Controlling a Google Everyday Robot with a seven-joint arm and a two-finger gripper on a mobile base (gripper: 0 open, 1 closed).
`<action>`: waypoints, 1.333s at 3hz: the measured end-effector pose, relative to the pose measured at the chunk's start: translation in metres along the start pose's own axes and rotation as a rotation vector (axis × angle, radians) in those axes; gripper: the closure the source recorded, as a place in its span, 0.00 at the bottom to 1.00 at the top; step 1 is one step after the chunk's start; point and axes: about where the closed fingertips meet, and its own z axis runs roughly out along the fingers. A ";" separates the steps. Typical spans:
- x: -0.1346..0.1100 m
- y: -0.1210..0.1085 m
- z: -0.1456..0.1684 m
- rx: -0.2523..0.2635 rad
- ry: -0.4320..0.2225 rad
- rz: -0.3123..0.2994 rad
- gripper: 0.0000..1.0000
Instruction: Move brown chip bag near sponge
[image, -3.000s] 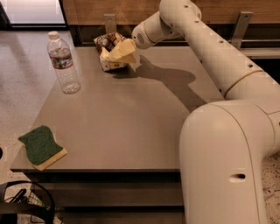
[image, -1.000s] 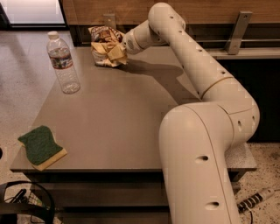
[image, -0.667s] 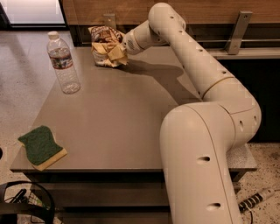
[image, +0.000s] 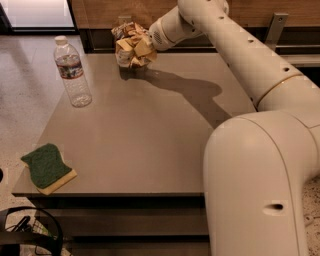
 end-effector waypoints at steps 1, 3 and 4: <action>-0.011 0.004 -0.049 0.086 -0.019 -0.017 1.00; -0.008 0.054 -0.171 0.186 -0.069 0.036 1.00; 0.006 0.076 -0.207 0.218 -0.077 0.069 1.00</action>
Offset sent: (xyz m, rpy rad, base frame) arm -0.1096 -0.0783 0.1139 0.0144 -0.1245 -0.1477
